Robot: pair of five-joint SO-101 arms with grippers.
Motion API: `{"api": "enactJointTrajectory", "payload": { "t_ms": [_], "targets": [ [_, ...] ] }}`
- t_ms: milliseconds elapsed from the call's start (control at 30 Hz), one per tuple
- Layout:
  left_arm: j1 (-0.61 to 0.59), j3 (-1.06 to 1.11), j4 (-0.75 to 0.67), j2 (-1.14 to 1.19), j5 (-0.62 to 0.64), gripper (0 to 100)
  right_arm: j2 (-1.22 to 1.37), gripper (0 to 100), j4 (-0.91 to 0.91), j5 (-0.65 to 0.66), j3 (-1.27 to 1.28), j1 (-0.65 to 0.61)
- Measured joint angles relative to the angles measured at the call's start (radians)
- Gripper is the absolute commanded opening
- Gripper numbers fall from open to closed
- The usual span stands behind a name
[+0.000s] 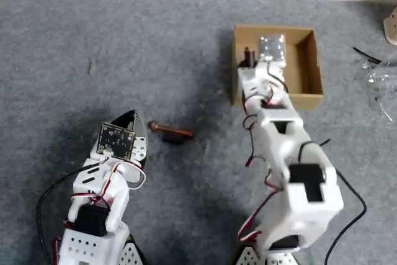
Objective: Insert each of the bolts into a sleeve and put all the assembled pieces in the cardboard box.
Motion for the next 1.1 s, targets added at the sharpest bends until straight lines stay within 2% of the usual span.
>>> {"api": "enactJointTrajectory", "payload": {
  "t_ms": [200,433,633,767,867,1100],
  "targets": [
    [0.000,0.000,0.000,0.000,0.000,1,0.149,0.9,-0.002,-0.003,-0.117,0.072],
    [0.000,0.000,0.000,0.000,0.000,1,0.189,1.6,-0.002,-0.002,-0.163,0.083],
    [0.000,0.000,0.000,0.000,0.000,1,0.189,15.5,0.006,0.000,-0.163,0.083],
    [0.000,0.000,0.000,0.000,0.000,1,0.189,21.4,0.163,-0.002,-0.224,0.083],
    [0.000,0.000,0.000,0.000,0.000,1,0.173,21.7,0.292,-0.003,-0.273,0.083],
    [0.000,0.000,0.000,0.000,0.000,1,0.072,21.7,0.333,-0.003,-0.195,0.072]
  ]
}}
